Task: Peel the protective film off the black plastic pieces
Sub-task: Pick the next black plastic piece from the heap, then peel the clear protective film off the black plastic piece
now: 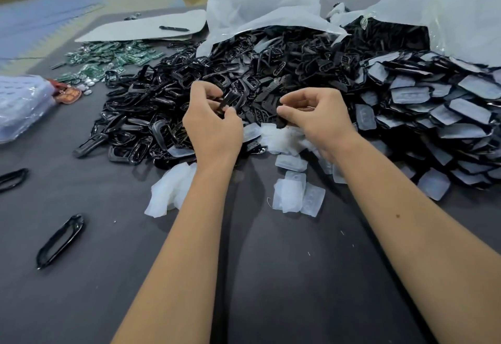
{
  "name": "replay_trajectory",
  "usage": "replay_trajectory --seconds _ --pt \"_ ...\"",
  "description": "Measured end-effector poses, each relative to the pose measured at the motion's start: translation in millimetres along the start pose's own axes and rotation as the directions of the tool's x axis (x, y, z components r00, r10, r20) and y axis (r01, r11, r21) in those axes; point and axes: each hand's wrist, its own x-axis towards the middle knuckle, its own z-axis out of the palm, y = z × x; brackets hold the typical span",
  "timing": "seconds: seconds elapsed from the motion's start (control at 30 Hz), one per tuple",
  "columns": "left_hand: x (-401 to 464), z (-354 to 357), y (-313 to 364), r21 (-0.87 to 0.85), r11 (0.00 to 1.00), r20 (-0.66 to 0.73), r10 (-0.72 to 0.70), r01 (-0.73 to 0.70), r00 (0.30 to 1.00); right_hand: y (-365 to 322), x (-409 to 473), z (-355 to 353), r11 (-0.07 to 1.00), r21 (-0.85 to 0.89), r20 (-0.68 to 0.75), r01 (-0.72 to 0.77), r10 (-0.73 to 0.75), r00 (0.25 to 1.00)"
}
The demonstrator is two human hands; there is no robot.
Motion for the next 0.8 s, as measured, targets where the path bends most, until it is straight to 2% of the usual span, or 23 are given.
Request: replay_trajectory --seconds 0.13,0.23,0.33,0.47,0.63,0.8 --pt "-4.1 0.6 0.9 -0.061 0.998 0.120 0.034 -0.027 0.992 9.1 -10.6 -0.5 0.976 0.193 0.043 -0.099 0.092 0.995" --pt "-3.8 4.9 -3.4 -0.102 0.995 0.189 0.039 -0.020 0.981 11.6 -16.2 1.3 0.967 0.249 0.001 -0.055 0.056 0.998" --pt "-5.4 11.2 -5.5 -0.185 0.983 0.198 0.050 -0.013 0.979 10.0 -18.6 3.2 0.932 0.364 -0.044 0.006 0.011 0.999" --pt "-5.5 16.1 -8.4 -0.247 0.969 0.205 0.045 0.007 0.978 7.1 -21.4 4.4 0.929 0.366 -0.052 0.057 -0.040 0.998" --pt "-6.0 16.7 -6.6 -0.339 0.939 0.260 0.034 0.058 0.965 4.4 -23.2 4.9 0.900 0.436 -0.038 0.007 0.011 0.999" --pt "-7.2 16.4 -4.1 -0.279 0.957 0.262 -0.008 0.083 0.965 4.1 -23.5 2.9 0.880 0.475 0.004 -0.012 0.011 1.000"
